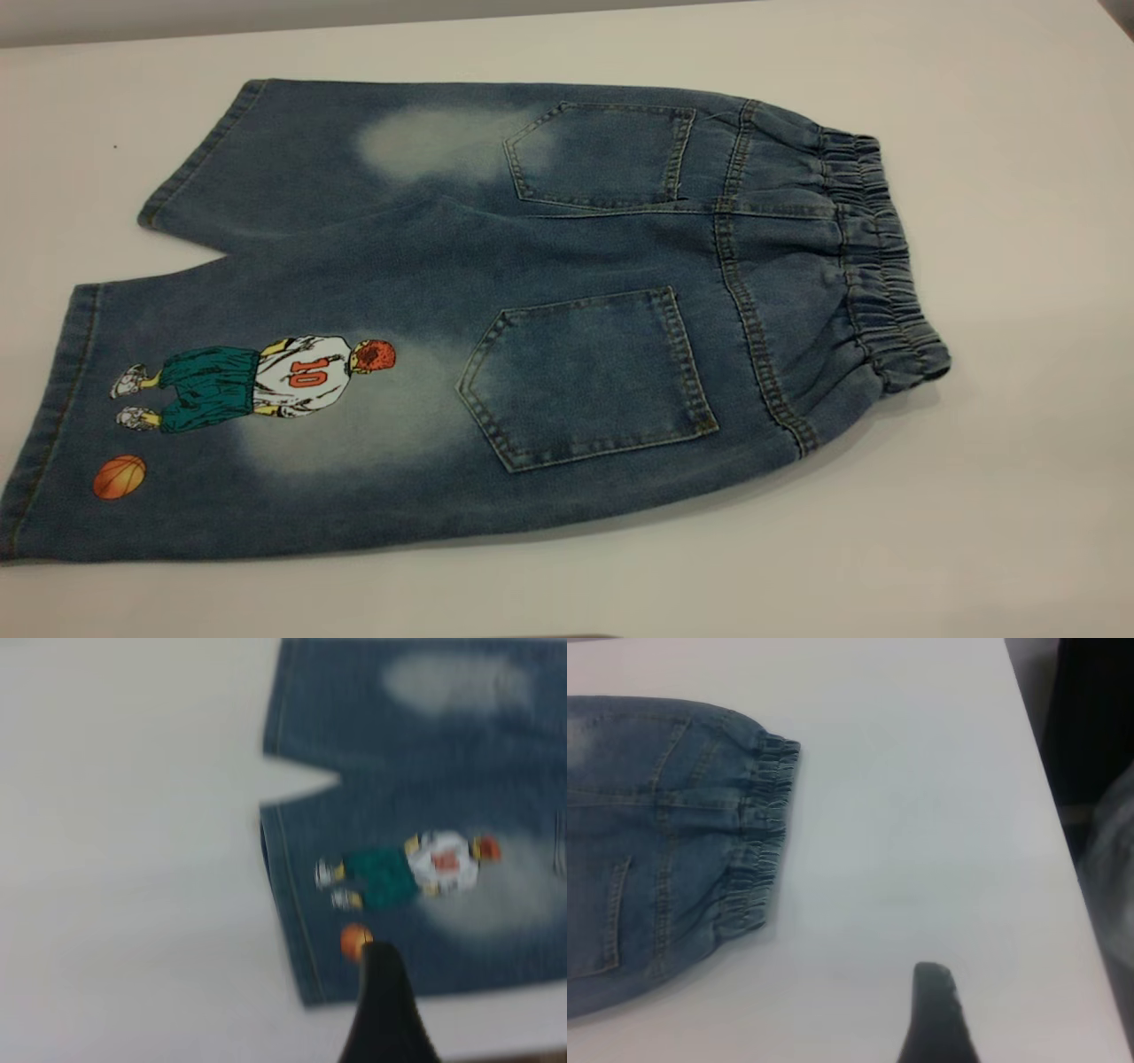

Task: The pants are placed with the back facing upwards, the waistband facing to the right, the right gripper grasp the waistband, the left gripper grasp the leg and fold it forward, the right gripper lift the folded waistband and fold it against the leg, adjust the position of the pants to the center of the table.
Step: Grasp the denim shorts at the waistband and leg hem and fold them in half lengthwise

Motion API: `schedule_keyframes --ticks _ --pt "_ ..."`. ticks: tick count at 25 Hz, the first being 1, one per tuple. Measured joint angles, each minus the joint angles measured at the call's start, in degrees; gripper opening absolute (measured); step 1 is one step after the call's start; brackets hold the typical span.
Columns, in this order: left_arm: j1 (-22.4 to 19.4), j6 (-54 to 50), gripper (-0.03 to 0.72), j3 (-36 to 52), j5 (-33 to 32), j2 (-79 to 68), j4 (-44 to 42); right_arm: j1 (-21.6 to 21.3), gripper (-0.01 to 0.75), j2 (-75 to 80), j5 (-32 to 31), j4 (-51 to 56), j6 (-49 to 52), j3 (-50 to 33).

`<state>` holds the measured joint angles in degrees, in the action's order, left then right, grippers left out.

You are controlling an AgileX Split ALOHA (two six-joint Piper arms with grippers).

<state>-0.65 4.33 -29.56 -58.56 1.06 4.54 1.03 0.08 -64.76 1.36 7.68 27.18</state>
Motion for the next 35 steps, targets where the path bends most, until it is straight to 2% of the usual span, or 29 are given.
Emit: schedule_keyframes --ticks 6,11,16,20,25,30,35 --pt "0.0 0.5 0.443 -0.9 6.6 -12.5 0.1 0.0 0.415 11.5 4.6 9.4 -1.7 0.2" --pt "0.0 3.8 0.443 -6.2 10.9 -30.8 0.1 0.0 0.423 26.7 11.6 19.6 -10.8 0.7" --pt "0.0 7.3 0.443 -12.9 11.1 -47.2 0.8 0.0 0.501 42.6 17.5 27.8 -20.6 0.7" --pt "0.0 15.2 0.475 -15.1 12.9 -56.2 6.8 0.0 0.565 55.8 22.8 35.7 -26.8 0.7" --pt "0.0 24.1 0.544 -15.3 15.9 -64.8 17.7 0.0 0.584 72.6 24.1 52.4 -40.5 0.8" --pt "0.0 30.6 0.554 -15.4 18.7 -71.7 24.6 0.0 0.585 88.0 25.1 69.4 -53.2 1.6" --pt "0.0 34.0 0.556 -15.4 21.0 -77.1 27.8 0.0 0.585 100.4 23.6 79.1 -61.4 1.9"
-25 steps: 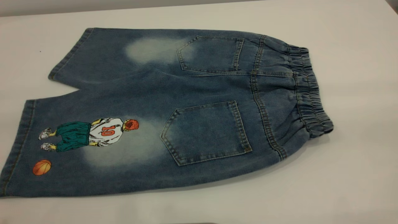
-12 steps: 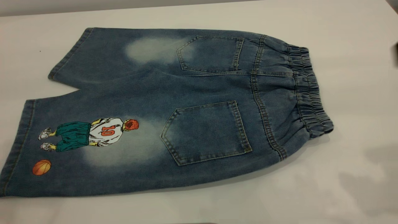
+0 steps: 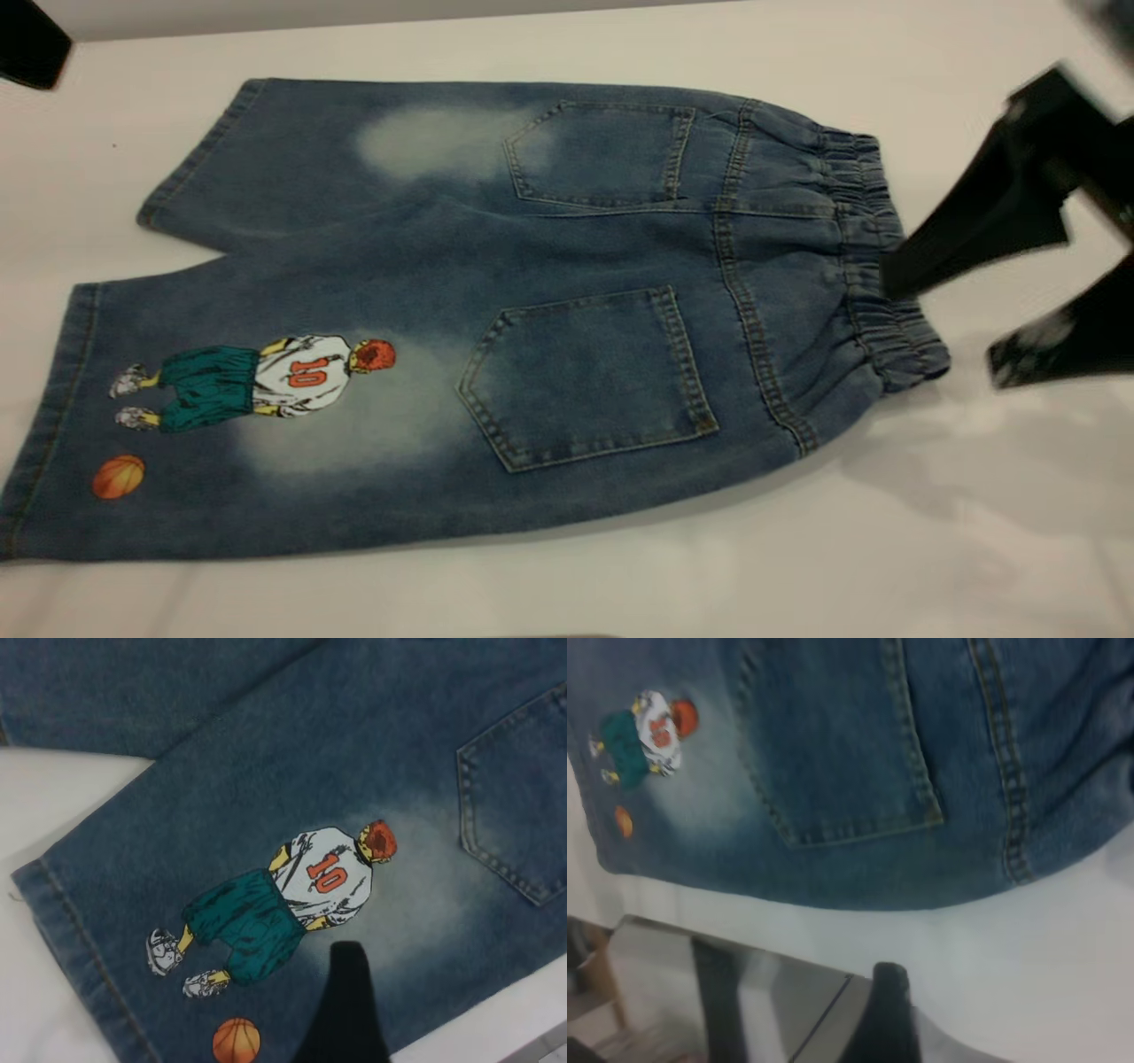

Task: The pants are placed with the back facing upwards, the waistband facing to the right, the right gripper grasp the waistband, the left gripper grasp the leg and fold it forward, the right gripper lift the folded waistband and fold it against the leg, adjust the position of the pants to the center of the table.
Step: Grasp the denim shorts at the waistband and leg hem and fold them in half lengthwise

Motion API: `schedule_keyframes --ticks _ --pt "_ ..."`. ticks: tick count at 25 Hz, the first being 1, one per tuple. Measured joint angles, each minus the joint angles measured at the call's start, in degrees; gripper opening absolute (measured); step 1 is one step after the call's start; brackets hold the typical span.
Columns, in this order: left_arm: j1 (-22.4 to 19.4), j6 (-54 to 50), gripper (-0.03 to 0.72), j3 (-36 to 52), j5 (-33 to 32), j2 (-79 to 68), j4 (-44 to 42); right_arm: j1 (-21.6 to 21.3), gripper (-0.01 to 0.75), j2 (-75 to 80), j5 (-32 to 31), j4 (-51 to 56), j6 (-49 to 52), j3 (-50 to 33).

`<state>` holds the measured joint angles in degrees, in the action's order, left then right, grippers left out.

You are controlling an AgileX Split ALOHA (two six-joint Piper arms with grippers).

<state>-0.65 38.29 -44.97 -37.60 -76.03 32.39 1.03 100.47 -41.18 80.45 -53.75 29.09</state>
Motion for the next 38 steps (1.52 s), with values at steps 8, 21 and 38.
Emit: schedule_keyframes --ticks 8,21,38 --pt "0.4 2.1 0.556 -0.1 0.6 -3.5 2.9 0.0 0.585 12.2 -0.7 12.2 -13.7 0.4" --pt "4.7 4.5 0.556 -0.1 0.9 -3.6 3.5 0.0 0.585 20.0 2.7 16.5 -19.5 7.8" --pt "4.7 3.0 0.557 -0.1 3.6 -4.7 -6.1 0.0 0.096 20.7 4.9 22.0 -21.9 8.5"
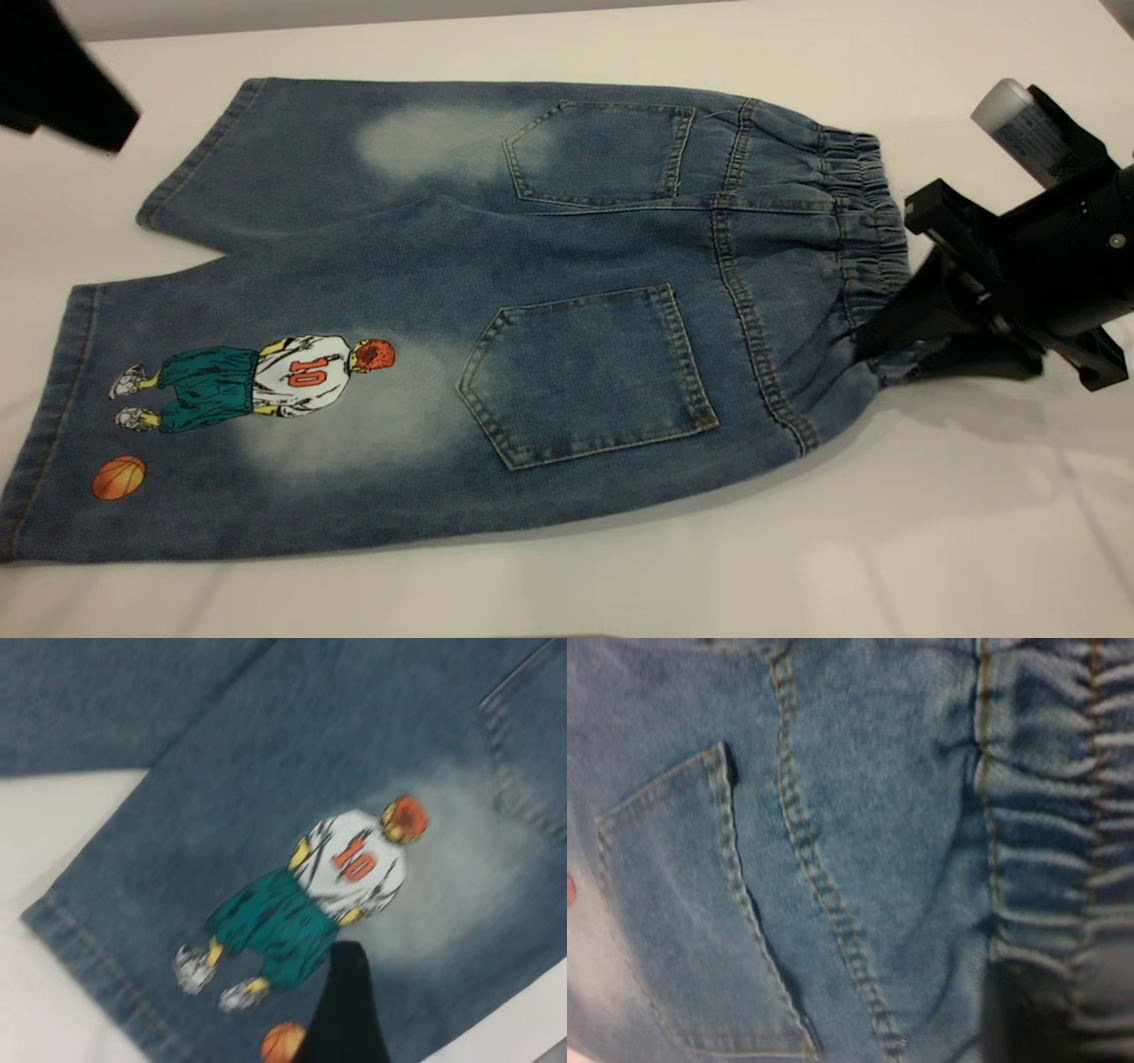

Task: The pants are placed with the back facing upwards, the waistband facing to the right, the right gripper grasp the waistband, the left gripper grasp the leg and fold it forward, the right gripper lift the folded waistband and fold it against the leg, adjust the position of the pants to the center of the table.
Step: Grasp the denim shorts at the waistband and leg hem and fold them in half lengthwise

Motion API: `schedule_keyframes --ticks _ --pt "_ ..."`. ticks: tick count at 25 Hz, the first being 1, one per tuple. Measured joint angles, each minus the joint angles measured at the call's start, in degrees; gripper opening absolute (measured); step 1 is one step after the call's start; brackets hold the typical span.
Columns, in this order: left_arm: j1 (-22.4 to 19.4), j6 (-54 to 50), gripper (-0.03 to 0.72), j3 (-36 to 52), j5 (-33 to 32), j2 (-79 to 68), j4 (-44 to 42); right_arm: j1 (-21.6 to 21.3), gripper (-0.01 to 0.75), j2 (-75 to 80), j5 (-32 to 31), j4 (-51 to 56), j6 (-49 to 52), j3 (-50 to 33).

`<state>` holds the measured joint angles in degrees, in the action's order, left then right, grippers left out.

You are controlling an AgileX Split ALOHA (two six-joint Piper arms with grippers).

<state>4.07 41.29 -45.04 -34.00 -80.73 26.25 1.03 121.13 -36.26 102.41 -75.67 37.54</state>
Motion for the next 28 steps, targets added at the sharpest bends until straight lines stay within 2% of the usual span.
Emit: schedule_keyframes --ticks 1,3,9,13,16,23,28 --pt "0.0 -0.8 0.557 0.0 0.0 -0.8 -1.7 0.0 0.060 0.0 0.0 0.3 -0.7 0.0" --pt "0.0 -1.8 0.557 0.0 -0.1 -2.9 -4.7 0.0 0.039 0.0 -0.1 0.5 -1.7 0.0" --pt "0.0 -2.4 0.557 0.0 -4.2 -12.1 -14.5 0.0 0.037 0.0 -0.4 0.5 -3.1 0.0" --pt "0.0 -2.9 0.552 3.7 -3.6 -15.9 -18.7 0.0 0.037 0.0 -0.4 0.5 -4.1 0.0" --pt "0.0 -2.9 0.549 9.0 0.8 -16.5 -21.7 0.0 0.038 0.0 -0.4 0.5 -4.1 0.0" --pt "0.0 -4.2 0.548 16.6 18.3 -16.7 -22.4 0.0 0.041 0.0 -0.4 0.5 -4.1 0.0" --pt "0.0 -4.4 0.548 16.9 22.1 -20.2 -22.4 0.0 0.045 0.0 -0.4 0.5 -4.1 0.0"
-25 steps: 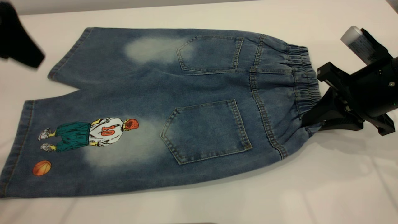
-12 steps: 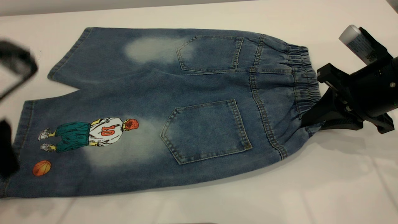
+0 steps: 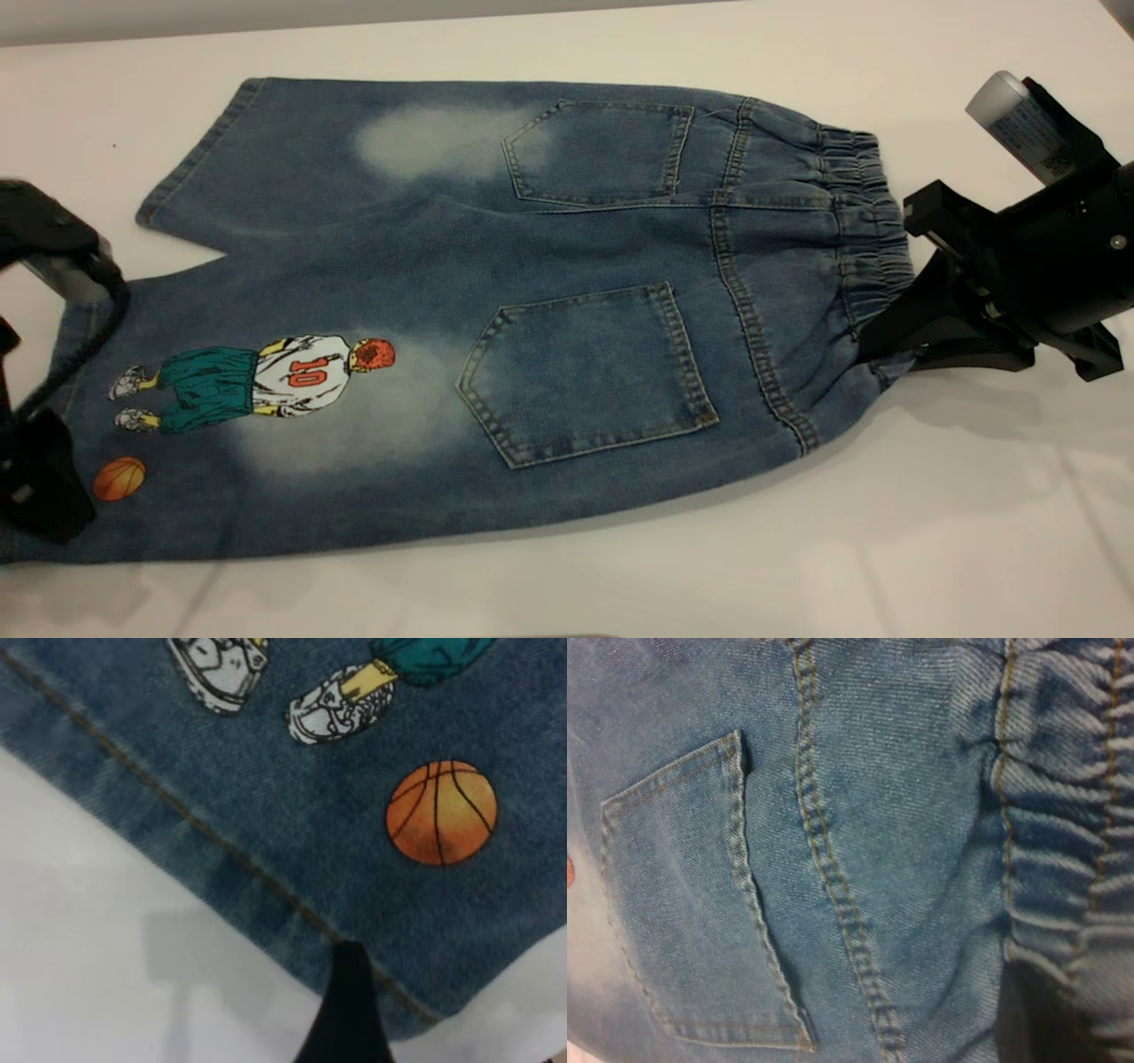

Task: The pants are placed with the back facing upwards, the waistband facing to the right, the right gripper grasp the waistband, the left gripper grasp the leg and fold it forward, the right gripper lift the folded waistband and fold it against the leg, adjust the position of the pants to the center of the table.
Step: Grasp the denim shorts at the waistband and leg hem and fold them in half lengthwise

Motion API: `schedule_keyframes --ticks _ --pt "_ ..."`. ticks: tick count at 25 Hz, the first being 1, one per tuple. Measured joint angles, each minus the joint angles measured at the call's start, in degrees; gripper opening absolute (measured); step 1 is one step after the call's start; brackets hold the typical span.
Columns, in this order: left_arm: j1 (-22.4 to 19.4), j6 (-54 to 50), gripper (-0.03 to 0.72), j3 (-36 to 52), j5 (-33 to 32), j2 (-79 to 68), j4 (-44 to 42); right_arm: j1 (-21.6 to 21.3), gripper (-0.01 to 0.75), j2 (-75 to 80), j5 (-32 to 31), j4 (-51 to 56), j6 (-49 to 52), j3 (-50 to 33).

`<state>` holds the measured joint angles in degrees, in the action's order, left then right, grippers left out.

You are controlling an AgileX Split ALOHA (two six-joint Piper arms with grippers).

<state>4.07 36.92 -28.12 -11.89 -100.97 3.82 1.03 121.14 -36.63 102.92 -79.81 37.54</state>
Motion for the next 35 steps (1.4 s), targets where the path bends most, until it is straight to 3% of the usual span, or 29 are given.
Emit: schedule_keyframes --ticks 8,12,16,20,22,35 --pt "0.0 -0.1 0.545 0.1 5.0 -6.7 0.0 0.0 0.048 0.0 0.0 0.1 -0.1 0.0" --pt "0.0 -0.2 0.495 -0.1 5.7 -7.8 -0.1 0.0 0.050 0.0 0.0 0.1 -0.3 0.0" --pt "-0.1 -0.4 0.335 -0.2 6.6 -7.9 -1.0 0.0 0.050 0.0 0.0 0.0 -0.4 0.0" --pt "-0.1 -0.4 0.095 -0.4 7.6 -8.0 -1.1 -0.1 0.053 0.0 -0.3 -1.0 -0.7 0.0" --pt "-0.1 -0.3 0.033 -0.4 7.5 -7.6 -1.1 -0.1 0.054 0.0 -0.9 -1.7 -0.8 0.0" --pt "0.0 -0.2 0.004 -0.1 2.7 8.8 0.0 -0.1 0.040 -6.0 -4.8 -7.2 -0.3 0.0"
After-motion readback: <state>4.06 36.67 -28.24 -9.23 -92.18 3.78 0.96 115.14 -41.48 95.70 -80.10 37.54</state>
